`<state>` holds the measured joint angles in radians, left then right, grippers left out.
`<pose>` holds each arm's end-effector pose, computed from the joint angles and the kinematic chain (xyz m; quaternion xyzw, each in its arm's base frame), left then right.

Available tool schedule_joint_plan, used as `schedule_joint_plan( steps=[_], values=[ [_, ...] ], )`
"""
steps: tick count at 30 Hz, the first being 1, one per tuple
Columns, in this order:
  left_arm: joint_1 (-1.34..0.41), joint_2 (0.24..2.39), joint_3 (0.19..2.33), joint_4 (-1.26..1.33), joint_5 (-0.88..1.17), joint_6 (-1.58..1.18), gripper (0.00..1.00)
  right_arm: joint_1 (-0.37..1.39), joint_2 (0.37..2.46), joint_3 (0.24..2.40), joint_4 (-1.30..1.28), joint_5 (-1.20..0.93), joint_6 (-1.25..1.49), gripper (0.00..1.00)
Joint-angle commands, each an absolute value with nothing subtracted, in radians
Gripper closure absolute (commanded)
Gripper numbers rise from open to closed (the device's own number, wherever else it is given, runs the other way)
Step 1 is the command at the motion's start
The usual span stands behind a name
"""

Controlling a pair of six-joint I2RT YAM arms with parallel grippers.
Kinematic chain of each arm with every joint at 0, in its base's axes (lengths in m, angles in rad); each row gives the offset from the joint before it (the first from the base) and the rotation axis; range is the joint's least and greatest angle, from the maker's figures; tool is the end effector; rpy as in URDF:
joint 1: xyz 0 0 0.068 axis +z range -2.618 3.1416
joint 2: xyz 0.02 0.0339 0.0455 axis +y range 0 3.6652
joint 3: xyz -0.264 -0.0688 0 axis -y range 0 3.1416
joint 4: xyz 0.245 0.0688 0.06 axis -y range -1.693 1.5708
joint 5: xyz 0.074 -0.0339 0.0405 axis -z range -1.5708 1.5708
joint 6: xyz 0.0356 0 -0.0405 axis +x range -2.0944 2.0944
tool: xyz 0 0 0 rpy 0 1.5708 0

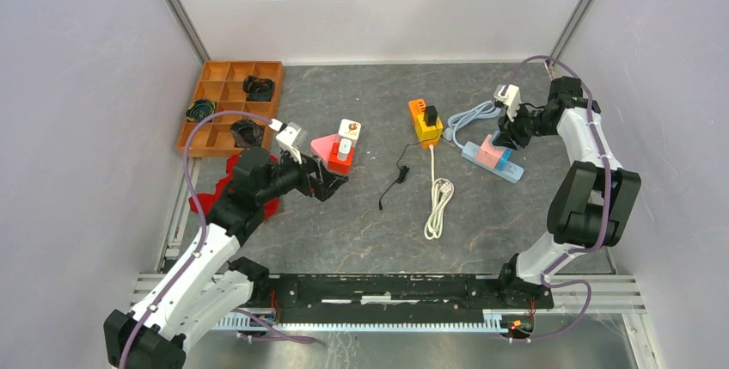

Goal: Insert the plug
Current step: Insert the plug into the socket.

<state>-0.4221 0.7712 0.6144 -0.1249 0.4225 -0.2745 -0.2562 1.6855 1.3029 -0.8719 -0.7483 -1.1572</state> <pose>0.1622 -0.0888 0.2889 0.1833 0.7702 -0.3581 0.4950 0.3264 -0.0605 0.2448 -0.4521 0.8024 0.1793 0.3458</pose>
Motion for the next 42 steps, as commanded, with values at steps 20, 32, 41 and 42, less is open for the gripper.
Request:
schedule_joint_plan(
  steps=[20,32,41,42],
  values=[
    [-0.429,0.768,0.605,-0.045,0.468,-0.346,0.00,-0.265,1.889,1.284,-0.985,-0.507,-1.192,1.00],
    [-0.428,0.750,0.595,-0.040,0.462,-0.345,0.00,-0.221,1.910,1.247,-0.926,-0.415,-1.220,1.00],
    [-0.429,0.746,0.565,-0.004,0.450,-0.356,0.00,-0.223,1.929,1.263,-0.890,-0.402,-1.226,1.00],
    [-0.429,0.750,0.562,-0.002,0.450,-0.361,0.00,-0.222,1.926,1.255,-0.886,-0.410,-1.223,1.00]
  ],
)
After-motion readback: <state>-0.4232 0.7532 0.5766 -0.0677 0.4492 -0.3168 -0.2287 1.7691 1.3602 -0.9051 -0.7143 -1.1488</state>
